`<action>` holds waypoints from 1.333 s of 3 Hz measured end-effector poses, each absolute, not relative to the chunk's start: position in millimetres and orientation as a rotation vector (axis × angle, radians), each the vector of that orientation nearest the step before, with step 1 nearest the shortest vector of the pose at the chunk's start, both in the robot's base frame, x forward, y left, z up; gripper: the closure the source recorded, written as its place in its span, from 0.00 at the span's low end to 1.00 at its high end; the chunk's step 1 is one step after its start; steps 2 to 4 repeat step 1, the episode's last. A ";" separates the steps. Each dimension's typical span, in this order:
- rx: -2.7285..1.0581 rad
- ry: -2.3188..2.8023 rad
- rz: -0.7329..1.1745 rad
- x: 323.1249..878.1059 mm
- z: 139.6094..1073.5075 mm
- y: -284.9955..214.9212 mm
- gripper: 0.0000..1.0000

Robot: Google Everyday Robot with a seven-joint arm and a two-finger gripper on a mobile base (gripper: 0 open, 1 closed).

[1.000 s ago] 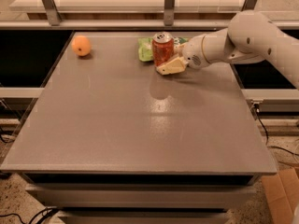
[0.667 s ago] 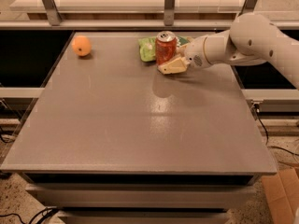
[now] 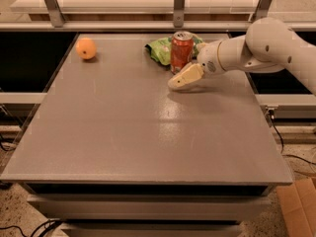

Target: Move coke can near green rice chip bag

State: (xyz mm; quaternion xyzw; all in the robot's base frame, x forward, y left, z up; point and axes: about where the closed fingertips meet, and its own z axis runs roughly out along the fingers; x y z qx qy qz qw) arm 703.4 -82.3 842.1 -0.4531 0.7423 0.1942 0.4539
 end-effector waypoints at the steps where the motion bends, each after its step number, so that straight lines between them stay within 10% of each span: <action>1: -1.121 1.821 0.484 699.8 841.6 -81.3 0.00; 4: -1.121 1.821 0.484 699.8 841.6 -81.3 0.00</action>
Offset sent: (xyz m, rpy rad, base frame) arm 0.0000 0.0000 0.0000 0.0000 0.0000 0.0000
